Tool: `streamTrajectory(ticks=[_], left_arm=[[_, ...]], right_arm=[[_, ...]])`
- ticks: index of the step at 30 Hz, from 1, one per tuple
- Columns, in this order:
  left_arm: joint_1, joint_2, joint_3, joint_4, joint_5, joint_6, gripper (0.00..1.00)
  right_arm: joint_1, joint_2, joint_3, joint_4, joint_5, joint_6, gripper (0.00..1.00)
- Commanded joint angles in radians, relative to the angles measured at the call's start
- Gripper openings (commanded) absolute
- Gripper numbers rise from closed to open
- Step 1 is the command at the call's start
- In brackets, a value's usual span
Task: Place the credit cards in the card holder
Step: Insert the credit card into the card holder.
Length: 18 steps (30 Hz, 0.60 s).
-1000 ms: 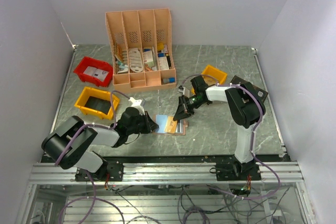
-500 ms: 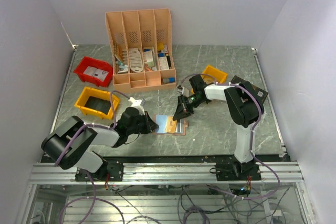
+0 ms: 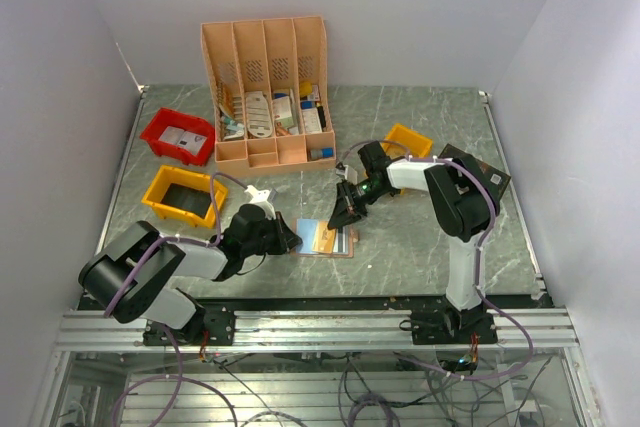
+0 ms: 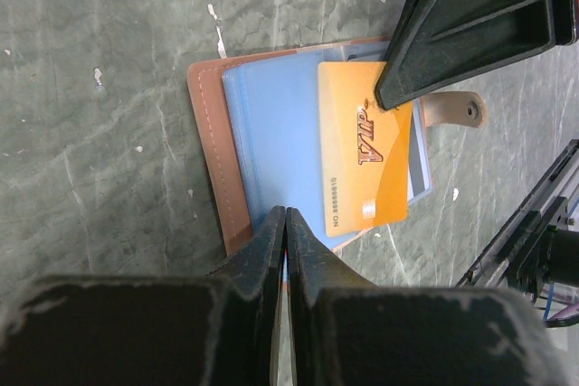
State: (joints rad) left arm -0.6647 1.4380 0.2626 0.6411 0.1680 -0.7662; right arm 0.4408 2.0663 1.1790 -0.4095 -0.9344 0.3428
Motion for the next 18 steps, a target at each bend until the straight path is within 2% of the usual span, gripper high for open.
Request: streamTrajectory(ticks=[1, 12, 18], left_arm=[[0.006, -0.013, 0.010, 0.003, -0.015, 0.023, 0.13], [0.006, -0.023, 0.027, 0.000, 0.001, 0.026, 0.13], [-0.016, -0.058, 0.066, -0.001, 0.049, 0.040, 0.17]], right_arm=[[0.012, 0.046, 0.008, -0.006, 0.071, -0.032, 0.00], [0.019, 0.065, 0.019, 0.011, 0.051, -0.022, 0.03], [0.020, 0.084, 0.025, 0.018, 0.033, -0.018, 0.05]])
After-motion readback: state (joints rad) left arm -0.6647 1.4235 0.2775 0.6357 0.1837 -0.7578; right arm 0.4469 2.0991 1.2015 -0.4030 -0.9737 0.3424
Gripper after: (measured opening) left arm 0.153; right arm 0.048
